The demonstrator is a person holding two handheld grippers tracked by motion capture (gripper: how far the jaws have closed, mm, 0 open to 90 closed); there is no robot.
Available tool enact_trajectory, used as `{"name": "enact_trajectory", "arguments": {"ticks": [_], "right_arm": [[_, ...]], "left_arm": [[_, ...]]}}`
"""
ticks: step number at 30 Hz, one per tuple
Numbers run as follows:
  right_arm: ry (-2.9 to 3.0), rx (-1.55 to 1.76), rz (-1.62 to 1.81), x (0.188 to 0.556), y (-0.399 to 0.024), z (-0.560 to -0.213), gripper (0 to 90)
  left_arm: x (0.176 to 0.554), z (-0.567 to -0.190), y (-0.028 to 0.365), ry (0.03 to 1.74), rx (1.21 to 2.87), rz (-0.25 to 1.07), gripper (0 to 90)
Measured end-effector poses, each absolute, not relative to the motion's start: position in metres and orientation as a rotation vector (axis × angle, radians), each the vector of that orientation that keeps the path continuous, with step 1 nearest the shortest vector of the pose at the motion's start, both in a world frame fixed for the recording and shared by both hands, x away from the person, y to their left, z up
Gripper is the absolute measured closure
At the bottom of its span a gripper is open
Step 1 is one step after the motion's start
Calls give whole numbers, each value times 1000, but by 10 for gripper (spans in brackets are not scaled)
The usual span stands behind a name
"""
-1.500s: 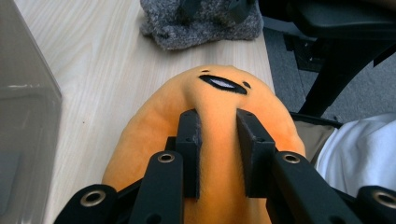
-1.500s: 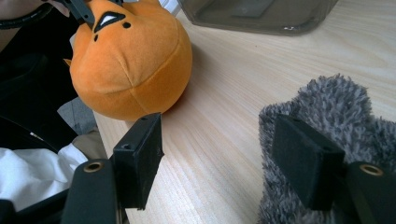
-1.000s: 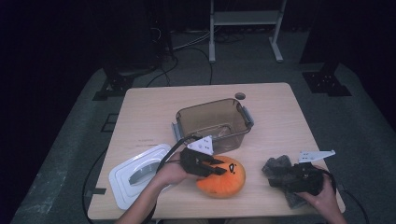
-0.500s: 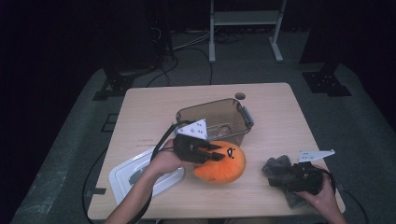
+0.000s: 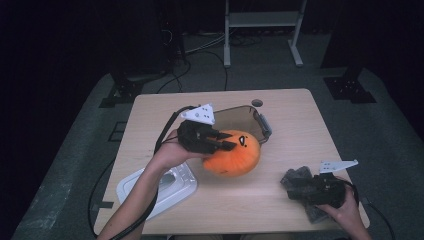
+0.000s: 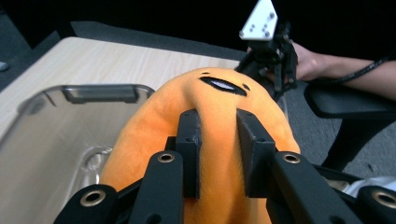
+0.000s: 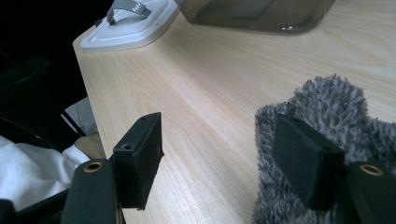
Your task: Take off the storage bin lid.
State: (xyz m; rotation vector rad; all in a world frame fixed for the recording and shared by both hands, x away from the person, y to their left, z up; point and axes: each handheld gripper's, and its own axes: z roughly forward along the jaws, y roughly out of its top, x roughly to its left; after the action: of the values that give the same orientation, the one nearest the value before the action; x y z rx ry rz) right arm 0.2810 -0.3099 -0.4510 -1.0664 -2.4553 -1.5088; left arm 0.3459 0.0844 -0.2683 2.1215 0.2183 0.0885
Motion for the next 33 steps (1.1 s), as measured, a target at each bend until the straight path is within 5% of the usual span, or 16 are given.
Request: {"name": "enact_trajectory", "arguments": {"ticks": [33], "right_arm": [[-2431, -1058, -1517, 286, -310, -452, 325]], "left_arm": [[416, -246, 86, 321, 2119, 141, 731]]}}
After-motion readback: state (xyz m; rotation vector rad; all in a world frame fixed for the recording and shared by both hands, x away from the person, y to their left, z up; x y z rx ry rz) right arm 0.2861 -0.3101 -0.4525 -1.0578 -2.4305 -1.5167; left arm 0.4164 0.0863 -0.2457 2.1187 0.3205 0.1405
